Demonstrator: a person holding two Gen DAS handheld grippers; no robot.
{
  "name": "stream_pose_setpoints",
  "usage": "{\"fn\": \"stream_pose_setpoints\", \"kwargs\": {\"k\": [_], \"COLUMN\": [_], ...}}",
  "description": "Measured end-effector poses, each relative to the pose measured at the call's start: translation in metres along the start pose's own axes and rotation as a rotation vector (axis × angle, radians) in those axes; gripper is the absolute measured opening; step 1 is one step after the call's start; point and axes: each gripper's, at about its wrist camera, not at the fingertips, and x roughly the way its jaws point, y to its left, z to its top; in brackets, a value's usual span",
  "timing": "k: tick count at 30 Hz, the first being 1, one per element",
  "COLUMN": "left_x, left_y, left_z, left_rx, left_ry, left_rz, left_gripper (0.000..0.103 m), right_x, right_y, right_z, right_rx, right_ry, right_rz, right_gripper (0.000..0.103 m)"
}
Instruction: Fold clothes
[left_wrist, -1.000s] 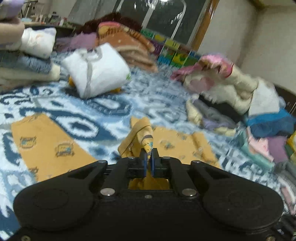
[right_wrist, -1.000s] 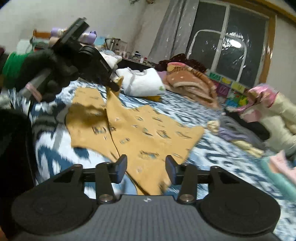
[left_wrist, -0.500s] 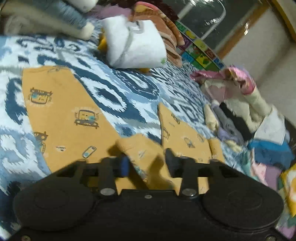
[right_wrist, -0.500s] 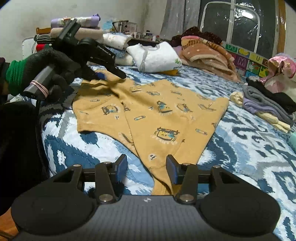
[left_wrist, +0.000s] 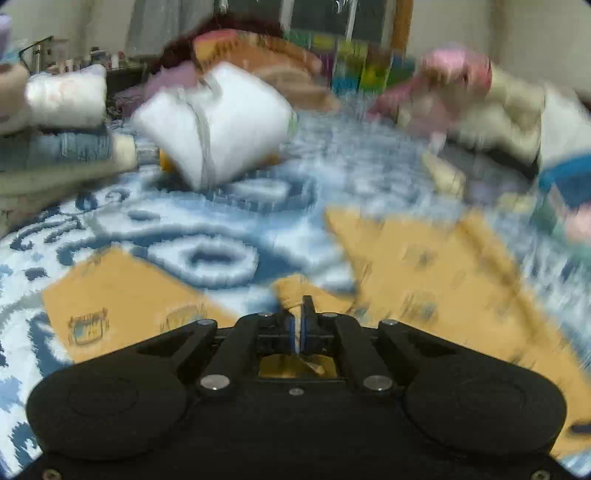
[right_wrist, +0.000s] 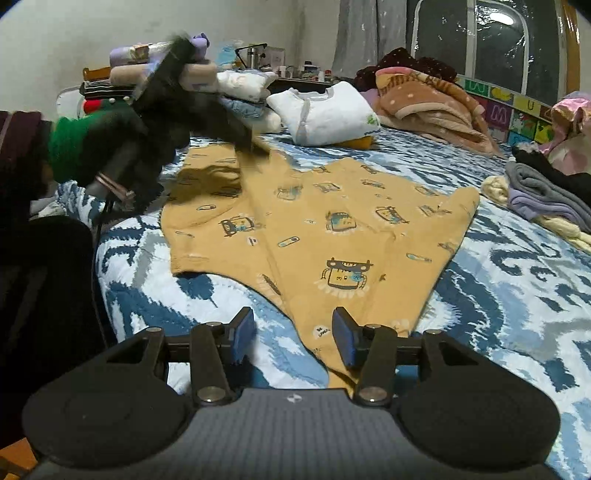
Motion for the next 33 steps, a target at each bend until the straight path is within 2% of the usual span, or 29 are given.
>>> {"fn": "stream_pose_setpoints", "kwargs": {"k": [1, 3, 6, 9, 13, 17, 21, 25, 27, 29, 31, 32, 33], "left_x": [-0.002, -0.008, -0.016, -0.02, -0.007, 0.04, 0.103, 0.133, 0.139, 0.148, 0.151, 0.15, 0.15], "left_y": [-0.002, -0.004, -0.008, -0.025, -0.063, -0.104, -0.125, -0.139, -0.148, -0.158, -0.164, -0.168, -0.172], "left_z": [0.002, 0.009, 0.024, 0.04, 0.061, 0.078, 0.082, 0.081, 0.082, 0.082, 0.082, 0.083, 0.083], "left_rx": [0.014, 0.015, 0.015, 0.064, 0.077, 0.016, -0.115, -0.197, -0.187, -0.147, -0.116, -0.095, -0.074], "left_ry": [-0.008, -0.03, -0.07, -0.099, -0.081, 0.02, 0.152, 0.196, 0.197, 0.21, 0.205, 0.199, 0.193], "left_rz": [0.006, 0.03, 0.074, 0.104, -0.081, -0.216, -0.269, -0.343, -0.358, -0.318, -0.313, -0.315, -0.316], "left_gripper": [0.008, 0.025, 0.025, 0.027, 0.027, 0.027, 0.027, 0.026, 0.026, 0.024, 0.016, 0.004, 0.002], "right_x": [-0.001, -0.002, -0.004, -0.008, -0.005, -0.001, 0.001, 0.001, 0.001, 0.001, 0.001, 0.001, 0.001], "right_y": [0.0, -0.001, -0.006, -0.017, -0.026, -0.028, -0.031, -0.035, -0.036, -0.036, -0.036, -0.037, -0.038], "right_z": [0.0, 0.0, 0.001, 0.003, 0.004, 0.003, 0.001, -0.001, 0.0, 0.0, 0.0, 0.0, 0.0], "right_rx": [0.0, 0.002, 0.013, 0.071, 0.101, 0.109, 0.115, 0.141, 0.142, 0.144, 0.15, 0.155, 0.159], "right_ry": [-0.001, -0.003, -0.01, -0.042, -0.061, -0.048, -0.034, -0.04, -0.04, -0.041, -0.041, -0.041, -0.042], "right_rz": [0.003, 0.01, 0.024, 0.037, -0.003, 0.014, 0.034, 0.055, 0.062, 0.069, 0.076, 0.08, 0.083], "right_gripper": [0.049, 0.049, 0.048, 0.045, 0.046, 0.048, 0.05, 0.05, 0.052, 0.053, 0.054, 0.054, 0.054]}}
